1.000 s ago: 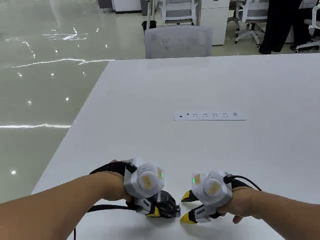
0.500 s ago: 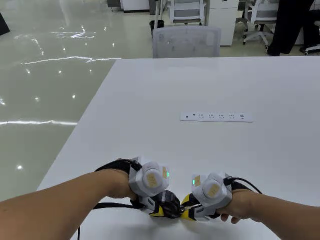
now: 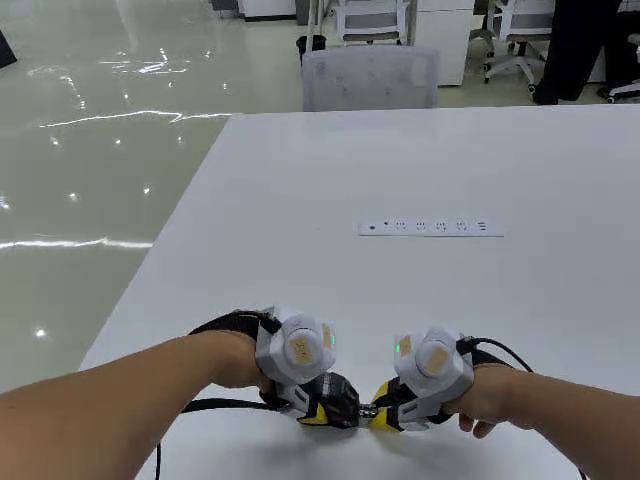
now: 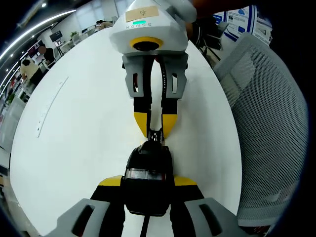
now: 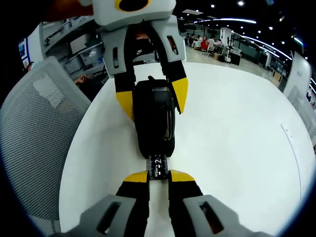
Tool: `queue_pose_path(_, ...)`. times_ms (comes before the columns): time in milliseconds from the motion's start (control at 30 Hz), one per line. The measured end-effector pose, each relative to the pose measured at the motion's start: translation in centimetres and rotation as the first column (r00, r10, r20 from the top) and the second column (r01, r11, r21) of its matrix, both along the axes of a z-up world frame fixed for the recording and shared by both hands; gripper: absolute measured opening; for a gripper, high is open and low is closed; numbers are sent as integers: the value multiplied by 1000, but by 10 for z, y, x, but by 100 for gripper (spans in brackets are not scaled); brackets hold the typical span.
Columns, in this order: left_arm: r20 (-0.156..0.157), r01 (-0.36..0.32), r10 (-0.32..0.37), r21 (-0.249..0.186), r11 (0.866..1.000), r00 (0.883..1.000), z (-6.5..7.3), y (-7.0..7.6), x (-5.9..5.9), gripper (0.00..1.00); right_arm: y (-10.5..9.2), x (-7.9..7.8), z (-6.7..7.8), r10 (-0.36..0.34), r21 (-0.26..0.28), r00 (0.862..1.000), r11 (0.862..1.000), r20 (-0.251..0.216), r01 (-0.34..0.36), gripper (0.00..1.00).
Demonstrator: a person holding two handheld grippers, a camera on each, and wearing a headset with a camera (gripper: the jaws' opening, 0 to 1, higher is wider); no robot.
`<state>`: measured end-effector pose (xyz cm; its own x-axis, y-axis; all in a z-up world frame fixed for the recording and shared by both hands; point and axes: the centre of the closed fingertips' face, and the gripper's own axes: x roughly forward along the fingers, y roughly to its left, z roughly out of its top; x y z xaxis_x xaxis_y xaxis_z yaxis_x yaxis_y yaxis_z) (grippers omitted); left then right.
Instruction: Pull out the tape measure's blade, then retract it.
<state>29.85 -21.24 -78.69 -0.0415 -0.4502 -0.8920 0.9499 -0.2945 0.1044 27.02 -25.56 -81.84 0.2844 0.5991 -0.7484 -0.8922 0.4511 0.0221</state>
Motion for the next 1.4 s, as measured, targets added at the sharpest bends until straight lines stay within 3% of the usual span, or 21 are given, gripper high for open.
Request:
queue_pose_path(133,-4,-8,8,0,1000,1000,0,-1,1,31,1,2,0,-3,-5,1000,1000,-4,3,12)
queue_pose_path(200,-4,-12,12,0,1000,1000,0,-1,1,31,1,4,0,-29,9,999,1000,-34,29,13)
queue_pose_path(433,-5,-9,9,3,1000,1000,0,-1,0,31,4,3,-1,1,-26,1000,1000,-17,-1,14)
queue_pose_path(600,-5,-5,5,10,1000,1000,-1,-1,1,31,10,5,1,-3,-21,1000,1000,-7,3,15)
queue_pose_path(700,-4,-7,7,9,1000,1000,0,-1,0,32,19,10,2,8,-24,1000,1000,22,-8,15)
queue_pose_path(733,-2,-6,6,10,1000,1000,-1,-1,0,32,18,9,1,30,-36,999,999,14,-29,15)
queue_pose_path(1400,12,-9,9,8,1000,1000,0,0,1,31,2,5,-2,-12,-13,1000,1000,-10,12,13)
